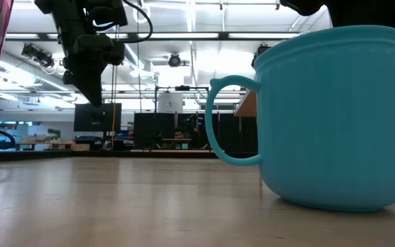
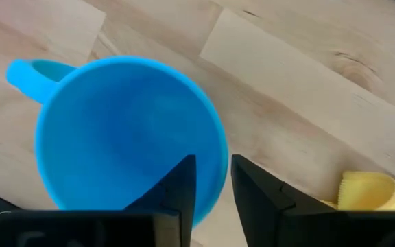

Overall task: Stack small to large cups/mugs on shelf
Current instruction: Put the blue cup on the shelf

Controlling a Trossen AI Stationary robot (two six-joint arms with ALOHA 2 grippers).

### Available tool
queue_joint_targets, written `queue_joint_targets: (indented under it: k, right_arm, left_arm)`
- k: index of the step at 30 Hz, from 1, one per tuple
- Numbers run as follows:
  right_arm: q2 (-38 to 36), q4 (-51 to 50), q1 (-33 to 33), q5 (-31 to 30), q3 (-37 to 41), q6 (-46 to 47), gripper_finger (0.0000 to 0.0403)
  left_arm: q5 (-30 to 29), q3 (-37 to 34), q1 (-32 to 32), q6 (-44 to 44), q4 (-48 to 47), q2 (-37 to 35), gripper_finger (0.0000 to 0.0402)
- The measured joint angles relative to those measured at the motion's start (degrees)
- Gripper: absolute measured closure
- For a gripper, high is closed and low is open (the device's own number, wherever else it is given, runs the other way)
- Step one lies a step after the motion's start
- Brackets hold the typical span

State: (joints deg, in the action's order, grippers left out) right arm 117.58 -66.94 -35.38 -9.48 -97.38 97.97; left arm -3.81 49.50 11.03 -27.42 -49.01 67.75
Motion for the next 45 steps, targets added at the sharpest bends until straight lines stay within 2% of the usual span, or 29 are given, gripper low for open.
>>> queue_joint_targets:
  k: [5, 13, 18, 24, 32, 37, 45]
  right_arm:
    - [0.0, 0.0, 0.2, 1.0, 0.0, 0.5, 0.0322]
    - [0.0, 0.0, 0.4, 1.0, 0.0, 1.0, 0.0393]
    - [-0.2, -0.3, 0.4, 1.1, -0.6, 0.7, 0.0392]
    - [-2.0, -4.5, 0.6, 1.0, -6.0, -1.2, 0.0397]
    - [-3.2, -23.8, 1.3, -1.4, -21.4, -3.3, 0.0399]
    - [-5.8, -23.4, 3.5, -5.9, -26.7, -6.8, 0.0399]
    - [-12.7, -23.1, 9.9, -11.4, -27.0, -15.5, 0.0399]
  left_arm:
    - [0.0, 0.0, 0.0, 0.0, 1.0, 0.0, 0.0371]
    - [0.0, 0.0, 0.0, -0.4, 1.7, 0.0, 0.037]
    - [0.0, 0.0, 0.0, -0.4, 1.7, 0.0, 0.0372]
    - [0.0, 0.0, 0.0, -0.4, 2.0, 0.0, 0.0381]
    - [-0.1, 0.0, 0.0, -0.3, 2.4, 0.0, 0.0373]
    - [-0.4, 0.0, 0.0, 0.0, 3.0, 0.0, 0.0377]
    - [-0.4, 0.0, 0.0, 0.0, 3.4, 0.0, 0.0388]
